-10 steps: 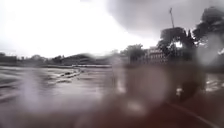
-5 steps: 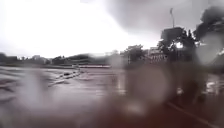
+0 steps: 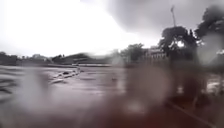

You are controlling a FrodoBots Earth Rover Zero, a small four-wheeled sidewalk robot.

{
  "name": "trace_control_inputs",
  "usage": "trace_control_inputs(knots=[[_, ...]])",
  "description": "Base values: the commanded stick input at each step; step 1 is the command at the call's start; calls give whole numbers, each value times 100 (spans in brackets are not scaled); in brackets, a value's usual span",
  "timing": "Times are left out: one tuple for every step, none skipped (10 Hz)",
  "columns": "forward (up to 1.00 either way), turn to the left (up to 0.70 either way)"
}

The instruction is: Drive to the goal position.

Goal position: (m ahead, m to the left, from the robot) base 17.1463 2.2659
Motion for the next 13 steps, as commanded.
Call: trace_control_inputs(knots=[[45,0],[45,0],[45,0],[45,0],[45,0],[45,0],[45,0],[45,0],[45,0],[45,0],[45,0],[45,0],[45,0]])
